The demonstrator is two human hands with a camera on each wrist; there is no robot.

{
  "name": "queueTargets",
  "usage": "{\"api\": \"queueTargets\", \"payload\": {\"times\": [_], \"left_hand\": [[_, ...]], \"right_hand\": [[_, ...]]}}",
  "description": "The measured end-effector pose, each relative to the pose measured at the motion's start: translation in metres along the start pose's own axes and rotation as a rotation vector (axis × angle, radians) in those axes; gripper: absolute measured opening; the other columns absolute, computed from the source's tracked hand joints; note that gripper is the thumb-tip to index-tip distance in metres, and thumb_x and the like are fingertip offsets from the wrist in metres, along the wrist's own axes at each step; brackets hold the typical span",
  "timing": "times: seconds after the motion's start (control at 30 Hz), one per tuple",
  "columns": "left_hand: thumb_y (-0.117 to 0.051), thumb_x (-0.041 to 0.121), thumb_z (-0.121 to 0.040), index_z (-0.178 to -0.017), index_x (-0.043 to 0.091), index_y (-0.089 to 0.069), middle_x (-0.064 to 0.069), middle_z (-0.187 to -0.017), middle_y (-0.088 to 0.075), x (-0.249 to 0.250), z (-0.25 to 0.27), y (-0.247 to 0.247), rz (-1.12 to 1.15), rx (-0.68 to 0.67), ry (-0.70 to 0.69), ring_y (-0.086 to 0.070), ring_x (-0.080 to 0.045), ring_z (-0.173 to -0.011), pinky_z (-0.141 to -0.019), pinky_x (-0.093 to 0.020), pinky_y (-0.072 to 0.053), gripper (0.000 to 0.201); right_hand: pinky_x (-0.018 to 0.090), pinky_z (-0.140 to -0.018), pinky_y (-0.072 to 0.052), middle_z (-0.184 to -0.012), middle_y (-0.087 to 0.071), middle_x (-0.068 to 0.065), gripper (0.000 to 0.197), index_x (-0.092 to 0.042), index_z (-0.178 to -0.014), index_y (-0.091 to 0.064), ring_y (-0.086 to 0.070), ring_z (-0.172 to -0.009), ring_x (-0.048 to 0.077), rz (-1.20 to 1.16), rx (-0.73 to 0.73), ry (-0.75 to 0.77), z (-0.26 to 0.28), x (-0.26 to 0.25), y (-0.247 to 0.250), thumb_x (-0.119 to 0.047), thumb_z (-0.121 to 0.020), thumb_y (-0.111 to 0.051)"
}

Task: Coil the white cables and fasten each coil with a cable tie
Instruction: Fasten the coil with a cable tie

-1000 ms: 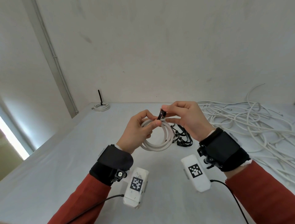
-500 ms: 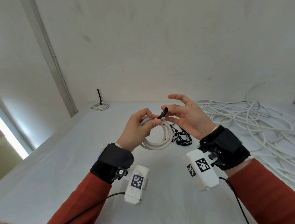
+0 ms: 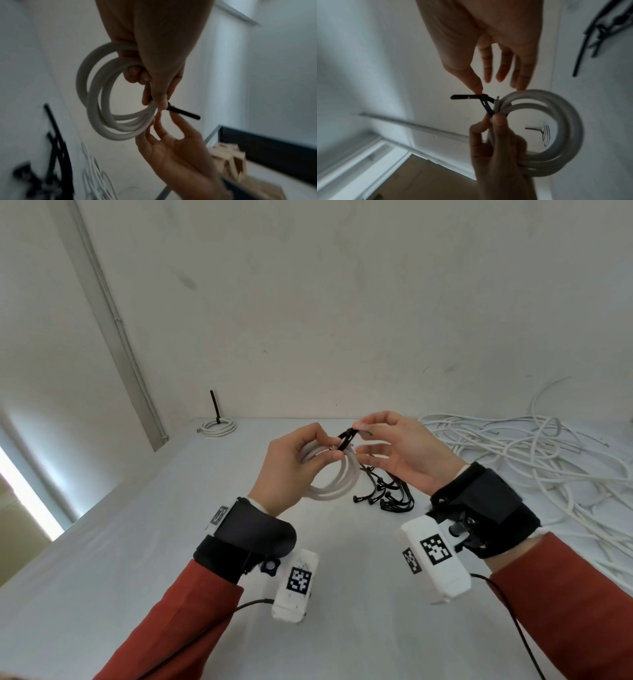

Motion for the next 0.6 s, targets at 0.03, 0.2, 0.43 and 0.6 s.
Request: {"api": "queueTargets", "payload": {"times": [0.03, 0.2, 0.43, 0.6], "left_hand": [[-0.072, 0.008, -0.082, -0.081, 0.005, -0.062, 0.006, -0.094, -0.073, 0.002, -0.002, 0.002, -0.071, 0.016, -0.052, -0.068, -0.009, -0.088, -0.081, -0.022, -0.051, 0.010], [-0.066, 0.017, -0.084, -0.083, 0.003, -0.063, 0.004, -0.083, -0.066, 0.006, -0.014, 0.012, -0.503, 0.004, -0.364, -0.060, -0.014, -0.075, -0.068, -0.023, -0.045, 0.014], [-0.068, 0.016, -0.083, -0.085, 0.005, -0.068, 0.005, -0.088, -0.067, 0.000, -0.012, 0.016, -0.498, 0.025, -0.388, -0.059, -0.003, -0.080, -0.070, -0.014, -0.043, 0.011], [-0.069, 0.005, -0.084, -0.079, 0.007, -0.062, 0.009, -0.093, -0.068, 0.008, -0.007, 0.012, -0.136, 0.152, -0.186, -0.064, 0.004, -0.089, -0.079, -0.008, -0.043, 0.008]], "right_hand": [[0.031, -0.065, -0.054, -0.077, -0.055, 0.004, 0.029, -0.011, -0.093, -0.056, -0.057, -0.062, 0.020, 0.084, 0.028, -0.028, 0.000, -0.001, -0.001, -0.022, -0.076, -0.077], [0.025, -0.049, -0.048, -0.058, -0.054, 0.000, 0.034, -0.010, -0.077, -0.064, -0.050, -0.049, 0.015, 0.226, -0.043, -0.200, 0.004, -0.009, -0.003, -0.044, -0.081, -0.069], [0.020, -0.054, -0.053, -0.058, -0.057, 0.000, 0.016, 0.000, -0.089, -0.066, -0.055, -0.050, 0.008, 0.050, -0.067, -0.219, 0.005, -0.004, -0.005, -0.016, -0.088, -0.063], [0.016, -0.050, -0.048, -0.057, -0.055, 0.000, 0.020, 0.002, -0.103, -0.065, -0.047, -0.048, 0.006, -0.052, -0.064, -0.207, 0.008, 0.003, -0.008, -0.010, -0.087, -0.063]]}}
Point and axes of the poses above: each hand's wrist, its own z-axis away from the middle knuckle, its own y-axis out of the back of the hand, x = y × z, the point moved 2 cm from there along -z, towards the middle knuckle
